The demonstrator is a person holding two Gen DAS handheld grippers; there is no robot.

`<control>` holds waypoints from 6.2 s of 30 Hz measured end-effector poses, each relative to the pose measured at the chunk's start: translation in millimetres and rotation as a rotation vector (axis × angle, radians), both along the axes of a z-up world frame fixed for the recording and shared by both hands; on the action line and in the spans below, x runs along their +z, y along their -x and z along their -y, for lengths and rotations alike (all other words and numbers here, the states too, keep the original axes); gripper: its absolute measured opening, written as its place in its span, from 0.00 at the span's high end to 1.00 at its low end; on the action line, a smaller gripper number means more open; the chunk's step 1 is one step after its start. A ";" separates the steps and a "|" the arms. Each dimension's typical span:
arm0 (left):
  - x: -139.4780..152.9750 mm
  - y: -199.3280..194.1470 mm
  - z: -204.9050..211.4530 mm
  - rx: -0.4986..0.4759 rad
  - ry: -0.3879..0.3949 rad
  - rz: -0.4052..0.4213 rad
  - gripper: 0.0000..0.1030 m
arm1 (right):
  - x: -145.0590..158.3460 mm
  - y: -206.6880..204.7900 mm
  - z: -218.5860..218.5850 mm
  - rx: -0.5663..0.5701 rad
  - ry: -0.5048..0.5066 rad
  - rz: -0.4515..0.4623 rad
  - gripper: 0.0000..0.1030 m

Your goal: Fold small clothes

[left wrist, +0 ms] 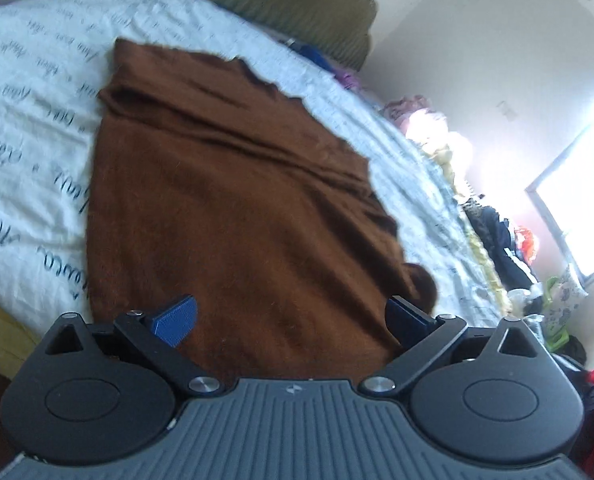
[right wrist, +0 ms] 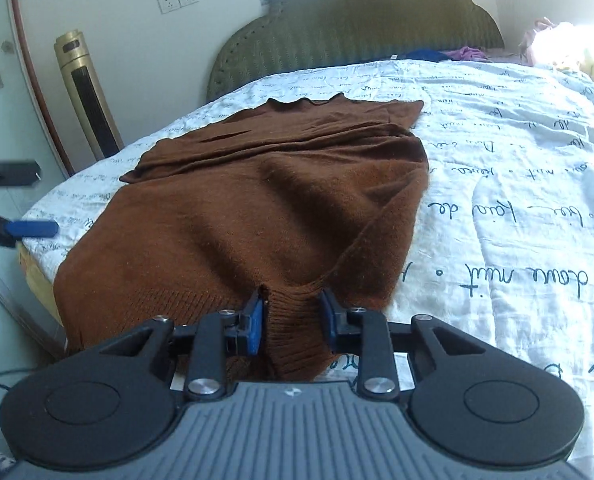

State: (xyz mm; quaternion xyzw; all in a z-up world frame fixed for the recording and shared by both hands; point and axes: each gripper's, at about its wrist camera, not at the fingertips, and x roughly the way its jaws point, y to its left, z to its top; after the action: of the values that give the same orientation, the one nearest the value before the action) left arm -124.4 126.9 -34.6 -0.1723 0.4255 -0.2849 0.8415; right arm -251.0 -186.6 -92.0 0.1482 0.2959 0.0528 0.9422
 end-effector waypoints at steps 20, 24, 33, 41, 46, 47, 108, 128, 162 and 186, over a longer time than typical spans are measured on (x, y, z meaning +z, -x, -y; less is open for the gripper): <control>-18.8 -2.4 8.4 -0.033 -0.123 0.006 0.04 | 51.6 53.0 31.9 -0.124 0.203 0.122 0.96; -17.7 -0.4 7.3 -0.036 -0.129 0.002 0.04 | 27.3 63.6 54.1 -0.186 0.059 0.002 0.96; -12.5 16.9 -49.5 0.059 -0.062 0.001 0.03 | -4.5 72.6 64.6 -0.224 -0.118 -0.098 0.94; -39.2 24.7 -107.1 0.103 0.075 -0.007 0.03 | -3.9 57.5 89.6 -0.231 -0.197 -0.087 0.94; -55.9 23.1 -90.0 -0.021 0.156 0.027 0.04 | -3.2 47.5 90.2 -0.212 -0.207 -0.083 0.93; -58.4 23.5 -86.9 -0.039 0.163 0.037 0.04 | -3.4 45.8 90.6 -0.208 -0.212 -0.086 0.92; 0.1 37.3 -93.0 0.218 0.443 0.160 0.93 | 30.4 11.0 110.9 0.011 -0.508 0.143 0.95; 5.3 -226.2 -74.5 0.405 0.463 0.017 0.94 | 5.7 -306.3 176.9 0.011 -0.752 -0.043 0.95; 15.0 -337.3 -51.7 0.449 0.153 -0.022 0.04 | 12.4 -385.2 182.9 -0.143 -0.524 -0.124 0.05; -15.3 -204.8 -73.2 0.209 -0.004 -0.219 0.85 | 4.0 -216.3 155.6 0.145 -0.393 -0.075 0.93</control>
State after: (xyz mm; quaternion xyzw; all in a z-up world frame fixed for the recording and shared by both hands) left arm 80.5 200.1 -49.9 -0.2438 0.4949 -0.1743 0.8156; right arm -34.7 -342.2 -88.0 0.3095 0.3248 0.1714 0.8771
